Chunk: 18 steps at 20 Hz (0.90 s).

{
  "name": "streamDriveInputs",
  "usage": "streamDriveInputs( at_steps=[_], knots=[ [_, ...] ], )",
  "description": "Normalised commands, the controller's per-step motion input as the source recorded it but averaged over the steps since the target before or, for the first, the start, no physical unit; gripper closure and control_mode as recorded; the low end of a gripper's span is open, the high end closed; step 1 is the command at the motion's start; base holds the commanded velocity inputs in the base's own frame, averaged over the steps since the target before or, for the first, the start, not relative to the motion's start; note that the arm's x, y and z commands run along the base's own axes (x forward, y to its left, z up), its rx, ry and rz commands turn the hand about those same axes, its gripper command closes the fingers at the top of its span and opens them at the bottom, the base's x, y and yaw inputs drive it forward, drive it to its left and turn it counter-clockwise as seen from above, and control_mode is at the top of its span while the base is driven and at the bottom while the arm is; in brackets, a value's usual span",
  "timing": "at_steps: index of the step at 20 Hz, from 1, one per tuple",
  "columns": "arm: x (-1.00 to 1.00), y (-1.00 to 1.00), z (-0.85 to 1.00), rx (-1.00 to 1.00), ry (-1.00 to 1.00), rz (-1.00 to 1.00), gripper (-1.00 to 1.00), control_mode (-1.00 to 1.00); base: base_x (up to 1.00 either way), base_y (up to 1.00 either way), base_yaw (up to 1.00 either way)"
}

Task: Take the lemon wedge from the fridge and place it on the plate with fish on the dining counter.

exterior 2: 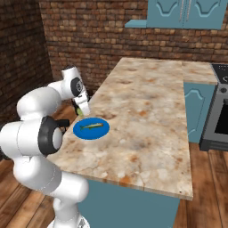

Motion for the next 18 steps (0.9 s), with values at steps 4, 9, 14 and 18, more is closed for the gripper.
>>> streamDriveInputs(
  at_steps=[4, 9, 14, 18],
  knots=[
    [0.47, 0.0, -0.53, -0.04, 0.06, -0.12, 1.0, -1.0, 0.0, 0.0, 0.0],
    [0.79, 0.0, -0.43, 0.0, 0.03, -0.03, 1.0, -1.0, 0.0, 0.0, 0.0],
    [0.42, -0.06, -0.34, 0.13, 0.06, 0.01, 1.0, -1.0, 0.0, 0.0, 0.0],
    [0.41, 0.0, -0.25, 0.0, 0.12, 0.0, 1.0, -1.0, 0.0, 0.0, 0.0]
  ],
)
